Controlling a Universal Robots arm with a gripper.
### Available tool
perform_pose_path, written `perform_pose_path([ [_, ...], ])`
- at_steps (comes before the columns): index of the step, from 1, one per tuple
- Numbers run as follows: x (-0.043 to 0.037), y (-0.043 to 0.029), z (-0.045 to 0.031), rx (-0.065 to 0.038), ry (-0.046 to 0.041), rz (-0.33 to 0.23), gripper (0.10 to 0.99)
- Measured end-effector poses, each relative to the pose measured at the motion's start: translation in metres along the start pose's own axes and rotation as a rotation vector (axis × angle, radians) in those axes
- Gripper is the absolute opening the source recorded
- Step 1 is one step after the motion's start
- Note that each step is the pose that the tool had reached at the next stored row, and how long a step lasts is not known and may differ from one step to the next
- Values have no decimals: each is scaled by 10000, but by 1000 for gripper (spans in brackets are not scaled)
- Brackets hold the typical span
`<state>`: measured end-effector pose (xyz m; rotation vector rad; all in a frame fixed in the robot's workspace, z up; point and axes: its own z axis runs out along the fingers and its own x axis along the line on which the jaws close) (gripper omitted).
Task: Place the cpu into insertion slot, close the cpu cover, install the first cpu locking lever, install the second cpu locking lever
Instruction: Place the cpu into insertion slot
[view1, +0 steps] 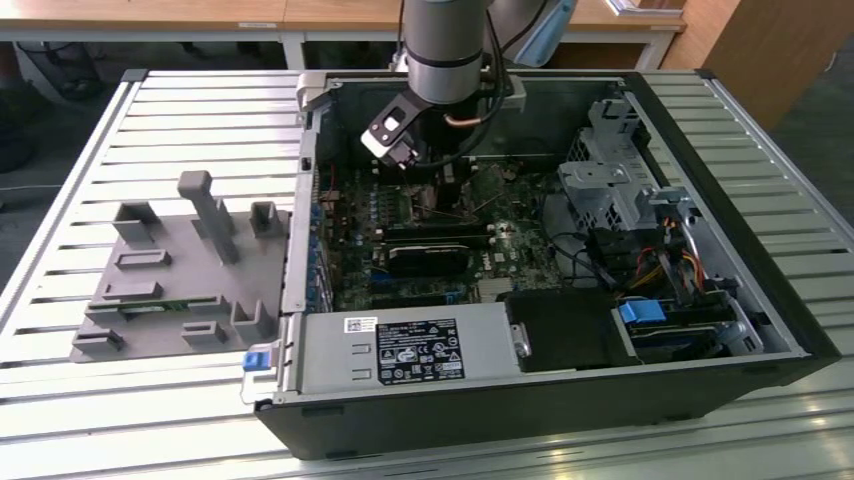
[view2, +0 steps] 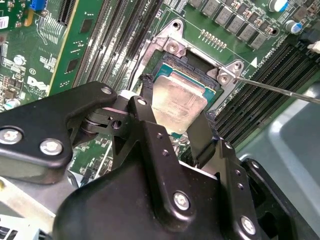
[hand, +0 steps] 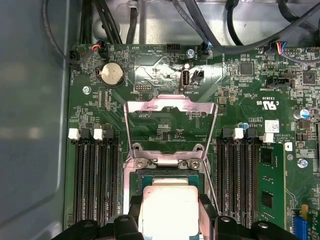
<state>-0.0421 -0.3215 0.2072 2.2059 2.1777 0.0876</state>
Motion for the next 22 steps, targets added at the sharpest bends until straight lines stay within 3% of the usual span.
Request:
perform_pose_path([
  [22,16,-17,120,12,-8,116,529],
])
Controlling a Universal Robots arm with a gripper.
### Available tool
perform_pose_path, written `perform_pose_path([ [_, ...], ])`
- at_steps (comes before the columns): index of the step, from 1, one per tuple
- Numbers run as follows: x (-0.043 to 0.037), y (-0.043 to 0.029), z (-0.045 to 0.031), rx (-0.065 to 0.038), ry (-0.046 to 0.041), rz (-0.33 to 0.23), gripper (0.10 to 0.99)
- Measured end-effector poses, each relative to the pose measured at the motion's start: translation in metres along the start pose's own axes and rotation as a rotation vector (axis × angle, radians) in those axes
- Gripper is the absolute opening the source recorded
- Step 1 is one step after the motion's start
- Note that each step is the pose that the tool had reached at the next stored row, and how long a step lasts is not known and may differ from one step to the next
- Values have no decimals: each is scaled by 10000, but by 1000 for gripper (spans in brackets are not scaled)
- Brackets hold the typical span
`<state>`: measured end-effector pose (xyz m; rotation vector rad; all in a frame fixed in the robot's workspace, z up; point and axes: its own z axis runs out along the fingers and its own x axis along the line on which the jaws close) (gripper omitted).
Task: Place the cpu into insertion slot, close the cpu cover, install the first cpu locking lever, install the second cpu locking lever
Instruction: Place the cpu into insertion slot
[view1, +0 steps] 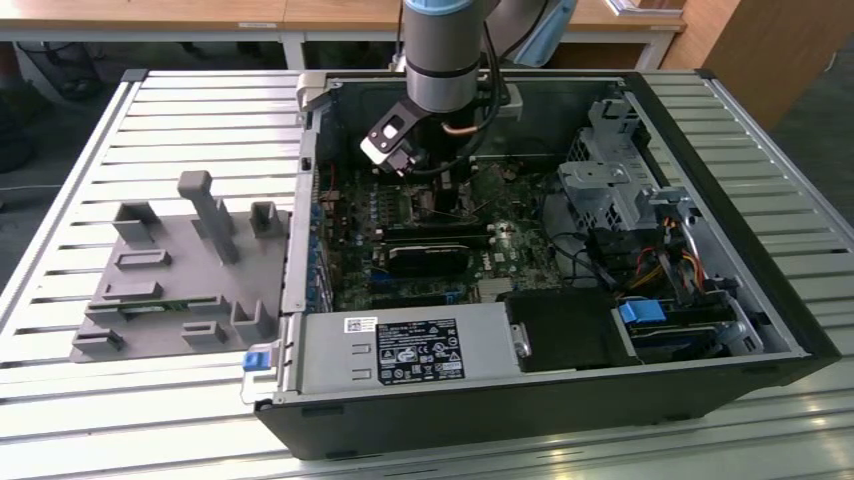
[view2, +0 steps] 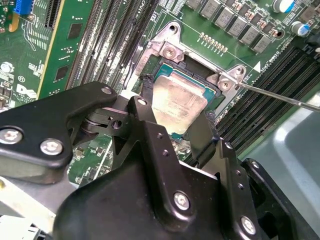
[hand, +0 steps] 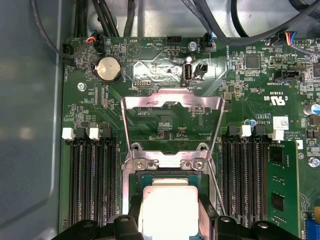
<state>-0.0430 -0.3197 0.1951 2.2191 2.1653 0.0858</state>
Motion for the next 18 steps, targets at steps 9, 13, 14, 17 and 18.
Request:
perform_pose_path([
  [9,0,0,4,-1,0,0,541],
  [13,0,0,5,0,0,0,604],
  [14,0,0,5,-1,0,0,604],
  [17,0,1,-10,-1,2,0,604],
  [18,0,1,-20,0,2,0,604],
])
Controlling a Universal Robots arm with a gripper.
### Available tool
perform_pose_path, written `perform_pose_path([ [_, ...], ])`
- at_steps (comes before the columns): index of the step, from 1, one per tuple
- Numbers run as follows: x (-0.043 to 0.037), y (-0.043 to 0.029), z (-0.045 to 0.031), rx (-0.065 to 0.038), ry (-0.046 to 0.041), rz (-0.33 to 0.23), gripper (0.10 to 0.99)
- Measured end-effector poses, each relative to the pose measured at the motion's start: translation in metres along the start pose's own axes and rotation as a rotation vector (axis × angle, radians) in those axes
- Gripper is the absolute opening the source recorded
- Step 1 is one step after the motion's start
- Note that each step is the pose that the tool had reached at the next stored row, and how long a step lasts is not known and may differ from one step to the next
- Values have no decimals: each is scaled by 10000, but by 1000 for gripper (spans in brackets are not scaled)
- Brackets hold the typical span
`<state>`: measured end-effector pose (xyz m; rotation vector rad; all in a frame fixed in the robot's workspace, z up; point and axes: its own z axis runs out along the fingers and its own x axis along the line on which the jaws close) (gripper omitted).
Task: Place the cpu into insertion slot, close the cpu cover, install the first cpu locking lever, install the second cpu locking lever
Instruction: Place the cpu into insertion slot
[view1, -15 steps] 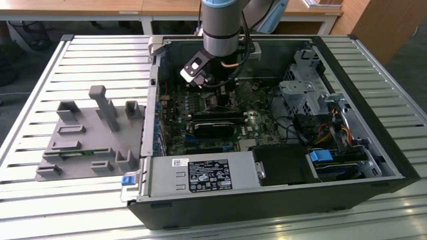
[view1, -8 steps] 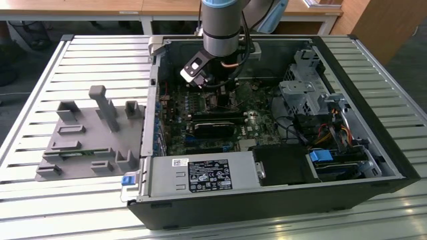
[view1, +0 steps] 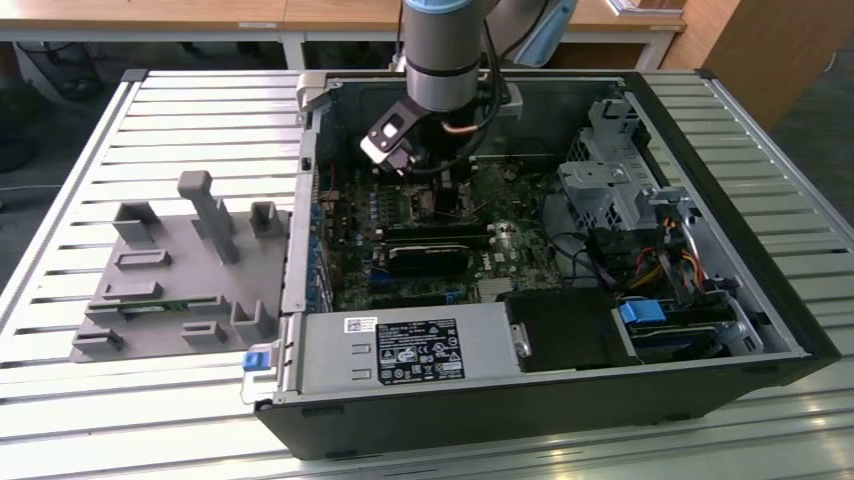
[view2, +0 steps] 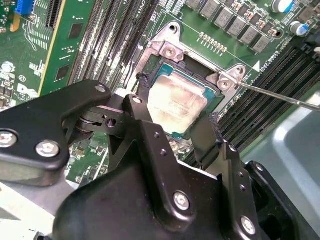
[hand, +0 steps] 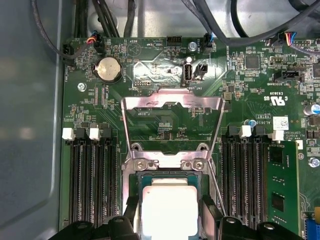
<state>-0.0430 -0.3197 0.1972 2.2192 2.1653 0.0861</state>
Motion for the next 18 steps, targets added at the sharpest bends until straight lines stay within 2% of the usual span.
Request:
perform_pose_path([
  [8,1,7,-94,2,14,1,588],
  [9,2,7,-98,2,15,1,525],
  [10,2,7,-99,2,17,1,525],
  [12,2,7,-100,2,17,1,408],
  [13,1,7,-101,3,16,1,408],
  [15,1,7,-102,4,15,1,290],
  [16,1,7,-104,4,14,1,290],
  [17,1,7,-106,5,13,1,231],
  [18,1,8,-107,5,14,1,231],
])
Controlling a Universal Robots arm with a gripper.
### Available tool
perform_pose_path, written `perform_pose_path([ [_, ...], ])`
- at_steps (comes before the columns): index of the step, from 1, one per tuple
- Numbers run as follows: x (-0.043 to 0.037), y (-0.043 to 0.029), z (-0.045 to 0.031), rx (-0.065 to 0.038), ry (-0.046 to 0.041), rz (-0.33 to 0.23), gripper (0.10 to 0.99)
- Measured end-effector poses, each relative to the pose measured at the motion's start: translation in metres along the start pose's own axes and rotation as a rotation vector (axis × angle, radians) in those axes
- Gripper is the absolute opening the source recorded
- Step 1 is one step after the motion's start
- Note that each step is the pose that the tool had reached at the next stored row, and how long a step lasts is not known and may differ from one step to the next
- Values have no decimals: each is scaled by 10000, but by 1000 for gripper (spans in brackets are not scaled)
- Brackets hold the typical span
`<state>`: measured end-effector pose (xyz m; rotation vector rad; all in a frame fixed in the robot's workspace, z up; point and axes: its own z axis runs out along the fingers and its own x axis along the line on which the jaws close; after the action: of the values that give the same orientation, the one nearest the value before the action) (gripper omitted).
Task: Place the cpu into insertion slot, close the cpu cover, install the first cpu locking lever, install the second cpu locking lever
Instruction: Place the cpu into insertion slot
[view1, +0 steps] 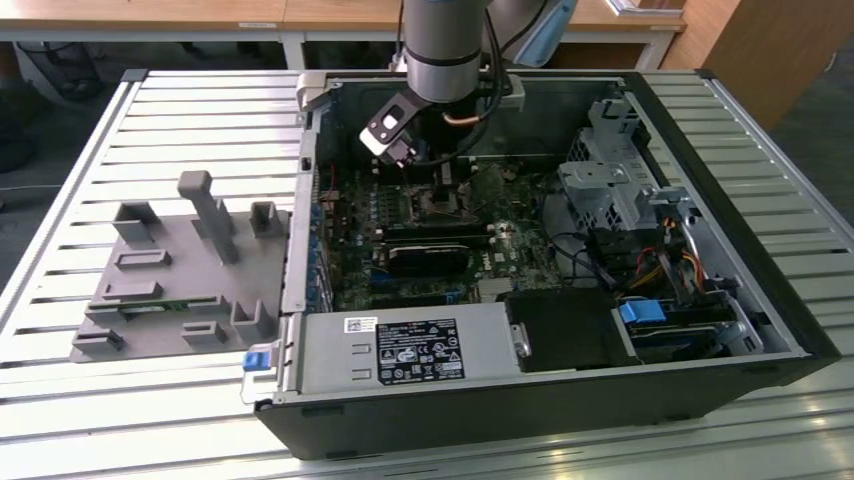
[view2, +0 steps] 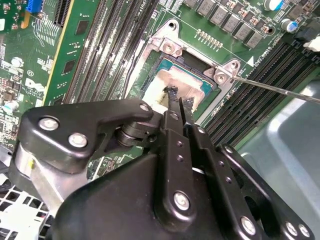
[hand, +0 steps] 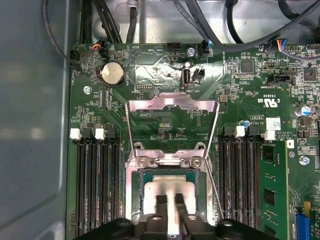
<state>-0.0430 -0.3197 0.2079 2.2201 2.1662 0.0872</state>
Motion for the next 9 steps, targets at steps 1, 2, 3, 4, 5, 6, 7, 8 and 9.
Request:
perform_pose_path([
  [1,0,0,-3,0,0,0,169],
  [2,0,0,-6,0,-1,0,169],
  [3,0,0,-10,1,-1,0,169],
  [4,0,1,-14,0,0,0,169],
  [5,0,1,-17,-1,1,0,169],
  [6,0,1,-21,0,1,1,169],
  [7,1,2,-22,-2,3,1,169],
  [8,1,2,-23,-2,4,2,169],
  [9,1,2,-24,-2,4,3,169],
])
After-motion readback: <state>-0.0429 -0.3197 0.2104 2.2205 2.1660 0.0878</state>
